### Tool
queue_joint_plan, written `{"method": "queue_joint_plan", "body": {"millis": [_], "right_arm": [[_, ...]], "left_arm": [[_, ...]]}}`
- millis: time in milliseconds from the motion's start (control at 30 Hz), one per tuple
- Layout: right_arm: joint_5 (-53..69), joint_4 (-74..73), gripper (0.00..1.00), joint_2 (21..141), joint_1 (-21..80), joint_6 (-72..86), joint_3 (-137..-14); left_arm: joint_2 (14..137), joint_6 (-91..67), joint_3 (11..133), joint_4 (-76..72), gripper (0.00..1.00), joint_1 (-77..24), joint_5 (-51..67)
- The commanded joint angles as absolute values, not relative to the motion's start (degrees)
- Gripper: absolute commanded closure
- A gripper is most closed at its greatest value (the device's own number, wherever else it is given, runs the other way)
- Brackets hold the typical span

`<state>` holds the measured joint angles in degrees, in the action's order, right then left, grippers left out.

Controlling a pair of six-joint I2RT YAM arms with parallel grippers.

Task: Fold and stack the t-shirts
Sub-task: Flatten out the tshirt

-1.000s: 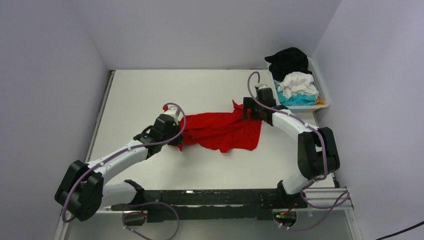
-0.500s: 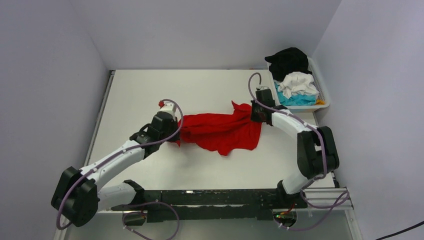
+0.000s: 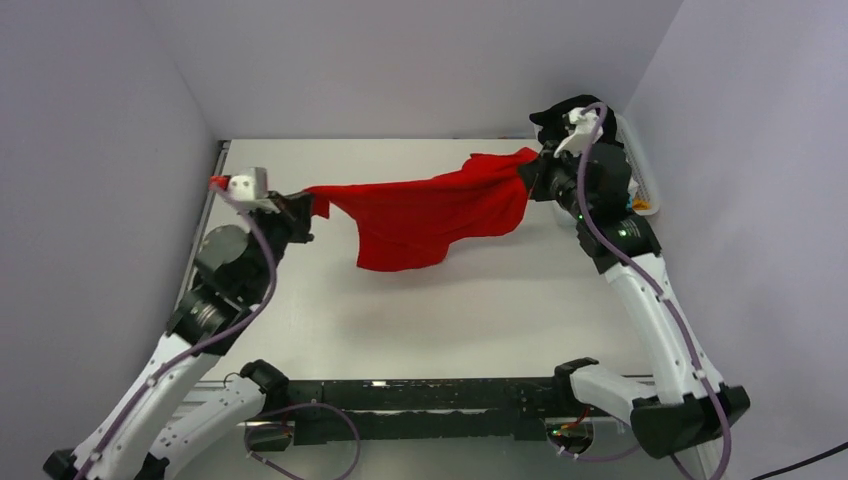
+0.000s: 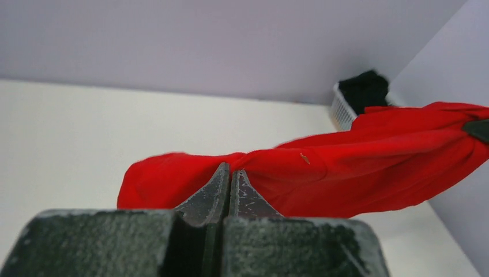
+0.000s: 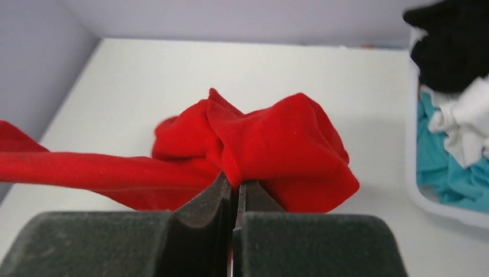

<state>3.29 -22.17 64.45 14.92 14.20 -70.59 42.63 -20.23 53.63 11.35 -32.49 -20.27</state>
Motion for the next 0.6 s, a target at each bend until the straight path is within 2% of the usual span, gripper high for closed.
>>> {"method": "queue_joint_plan", "body": {"millis": [0, 167, 267, 467, 500, 567], "right_arm": [[13.83, -24.62, 1.0, 58.12, 14.81, 12.02, -76.92], [20.5, -23.39, 1.0, 53.83, 14.76, 12.67, -83.57], [19.88, -21.45, 1.0, 54.96, 14.77, 13.08, -86.17], [8.56, -19.56, 1.0, 68.19, 14.55, 11.71, -92.25], [7.92, -18.98, 1.0, 71.04, 14.39, 11.58, -94.12], [7.47, -18.97, 1.0, 77.14, 13.74, 12.0, -99.09]], "left_arm": [[35.31, -14.95, 57.52, 6.61, 1.0, -32.54, -16.5], [32.25, -12.76, 63.56, 5.54, 1.0, -32.58, -7.56], [35.61, -10.73, 67.48, 5.68, 1.0, -32.61, -9.02], [50.4, -6.73, 74.18, 0.76, 1.0, -31.3, -27.52], [53.56, -6.95, 76.23, 1.15, 1.0, -29.68, -28.42], [59.72, -11.06, 81.82, 4.84, 1.0, -22.33, -22.31]]}}
